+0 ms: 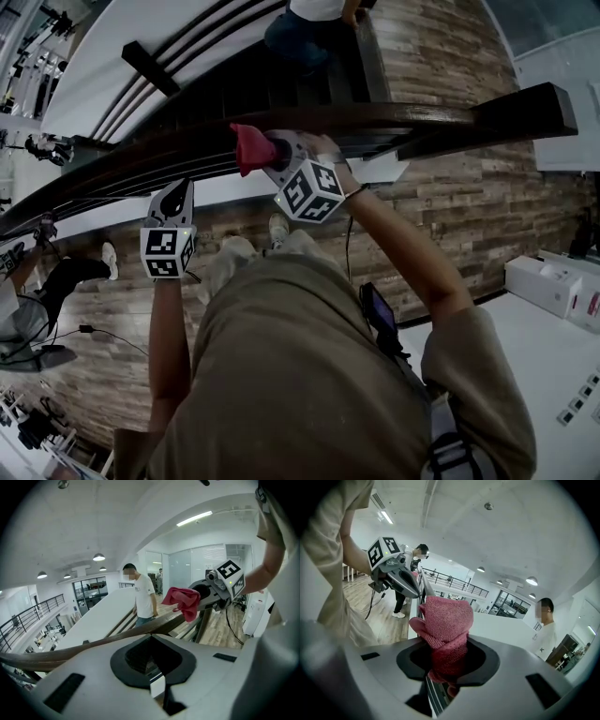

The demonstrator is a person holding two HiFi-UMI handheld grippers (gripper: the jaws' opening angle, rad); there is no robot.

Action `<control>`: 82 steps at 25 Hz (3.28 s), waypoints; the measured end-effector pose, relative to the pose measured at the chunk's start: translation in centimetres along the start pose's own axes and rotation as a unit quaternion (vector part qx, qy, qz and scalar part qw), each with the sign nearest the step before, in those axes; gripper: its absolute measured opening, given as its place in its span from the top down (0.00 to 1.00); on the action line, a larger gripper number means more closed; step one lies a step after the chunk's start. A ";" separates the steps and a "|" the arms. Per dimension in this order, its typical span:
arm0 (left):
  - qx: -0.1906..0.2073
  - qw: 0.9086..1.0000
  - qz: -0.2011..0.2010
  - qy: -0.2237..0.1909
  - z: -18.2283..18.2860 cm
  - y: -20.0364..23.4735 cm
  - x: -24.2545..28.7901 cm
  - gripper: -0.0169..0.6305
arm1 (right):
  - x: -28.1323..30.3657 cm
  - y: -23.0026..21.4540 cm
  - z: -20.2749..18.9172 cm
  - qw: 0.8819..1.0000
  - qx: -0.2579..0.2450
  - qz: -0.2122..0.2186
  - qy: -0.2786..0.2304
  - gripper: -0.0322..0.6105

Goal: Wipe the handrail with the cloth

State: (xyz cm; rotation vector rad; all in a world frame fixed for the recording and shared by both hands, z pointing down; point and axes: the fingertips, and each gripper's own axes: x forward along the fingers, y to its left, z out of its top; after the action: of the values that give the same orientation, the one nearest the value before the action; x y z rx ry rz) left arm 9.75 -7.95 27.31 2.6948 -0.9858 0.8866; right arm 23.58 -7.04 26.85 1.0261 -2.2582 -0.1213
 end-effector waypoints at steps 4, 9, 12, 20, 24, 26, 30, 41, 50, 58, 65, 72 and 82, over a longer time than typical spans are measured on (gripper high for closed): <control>0.007 1.000 0.002 -0.008 0.6 -0.8 0.1 0.95 | -1.0 -0.7 0.2 0.999 0.006 -0.025 -0.019 0.76; 0.010 1.000 0.000 -0.020 0.5 -3.0 1.2 0.95 | -2.7 -0.4 -1.0 0.998 0.022 -0.045 -0.040 0.76; 0.017 0.999 -0.003 -0.032 0.6 -3.1 1.0 0.95 | -3.8 0.1 -1.0 0.996 0.036 -0.066 -0.043 0.76; 0.019 0.999 0.016 -0.040 0.1 -0.1 -2.4 0.95 | -4.2 1.1 0.9 0.992 0.080 -0.088 -0.051 0.76; 0.009 0.999 0.027 -0.030 -0.5 0.8 -3.2 0.95 | -3.8 0.6 1.8 0.989 0.096 -0.086 -0.066 0.76; 0.006 0.999 0.029 -0.024 -1.1 0.8 -4.1 0.95 | -3.8 1.2 2.4 0.988 0.111 -0.082 -0.075 0.76; 0.001 0.999 0.027 -0.039 -2.0 0.7 -5.4 0.95 | -3.4 2.1 2.6 0.984 0.136 -0.074 -0.090 0.76; -0.029 0.996 0.008 -0.085 -0.5 -0.6 -5.3 0.95 | -3.9 1.1 1.6 0.978 0.165 -0.078 -0.105 0.76; -0.072 0.993 -0.030 -0.094 0.4 -0.8 -4.6 0.95 | -5.5 0.7 0.9 0.971 0.186 -0.110 -0.105 0.76; -0.099 0.989 -0.059 -0.095 -0.1 -1.1 -4.3 0.95 | -6.8 1.6 0.8 0.967 0.193 -0.136 -0.093 0.76; -0.093 0.987 -0.088 -0.101 -0.5 -0.4 -5.9 0.95 | -7.7 3.2 2.1 0.962 0.202 -0.167 -0.078 0.76; -0.100 0.986 -0.084 -0.106 -2.9 3.5 -10.9 0.95 | -5.7 6.9 6.1 0.963 0.198 -0.169 -0.071 0.76; -0.110 0.987 -0.069 -0.092 -9.9 8.2 -19.5 0.95 | -1.8 14.5 14.0 0.967 0.176 -0.168 -0.077 0.76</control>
State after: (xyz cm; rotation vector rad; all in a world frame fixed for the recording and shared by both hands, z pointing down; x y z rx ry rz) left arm -12.08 -0.52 23.62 2.6490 -0.8589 0.4807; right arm 6.81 1.80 19.77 1.6354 -2.2712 0.0639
